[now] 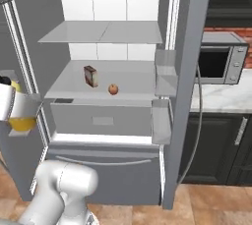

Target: Place the mustard and mustard from the counter to the top shelf of the fridge. If the existing items in the fridge are on the top shelf, move them to other shelves.

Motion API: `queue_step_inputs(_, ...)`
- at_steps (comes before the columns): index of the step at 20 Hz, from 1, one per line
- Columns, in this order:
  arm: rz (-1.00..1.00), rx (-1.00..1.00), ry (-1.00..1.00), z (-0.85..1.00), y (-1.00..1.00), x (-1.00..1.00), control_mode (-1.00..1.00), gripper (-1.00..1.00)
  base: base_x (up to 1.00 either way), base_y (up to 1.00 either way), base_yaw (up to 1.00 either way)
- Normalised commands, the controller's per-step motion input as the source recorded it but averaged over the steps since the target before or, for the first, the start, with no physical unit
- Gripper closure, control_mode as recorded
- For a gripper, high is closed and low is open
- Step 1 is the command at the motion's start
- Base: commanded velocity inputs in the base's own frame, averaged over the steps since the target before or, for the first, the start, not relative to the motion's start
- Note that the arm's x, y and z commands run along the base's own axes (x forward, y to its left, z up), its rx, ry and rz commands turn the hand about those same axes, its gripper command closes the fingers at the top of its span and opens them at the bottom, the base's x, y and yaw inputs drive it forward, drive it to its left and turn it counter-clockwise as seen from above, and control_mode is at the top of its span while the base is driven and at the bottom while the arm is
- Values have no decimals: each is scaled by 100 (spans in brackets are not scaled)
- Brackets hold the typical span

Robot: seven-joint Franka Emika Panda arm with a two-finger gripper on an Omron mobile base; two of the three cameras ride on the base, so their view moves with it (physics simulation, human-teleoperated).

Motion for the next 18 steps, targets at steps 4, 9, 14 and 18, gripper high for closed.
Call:
queue_step_inputs(4, 0, 0, 0, 0, 0, 0, 100, 100, 69, 25, -9)
queue_step_inputs(9, 0, 0, 0, 0, 0, 0, 100, 100, 86, 23, -3)
queue_step_inputs(14, 0, 0, 0, 0, 0, 0, 100, 100, 71, 5, 0)
queue_step_inputs(18, 0, 0, 0, 9, 2, 6, -100, 100, 40, 5, 0)
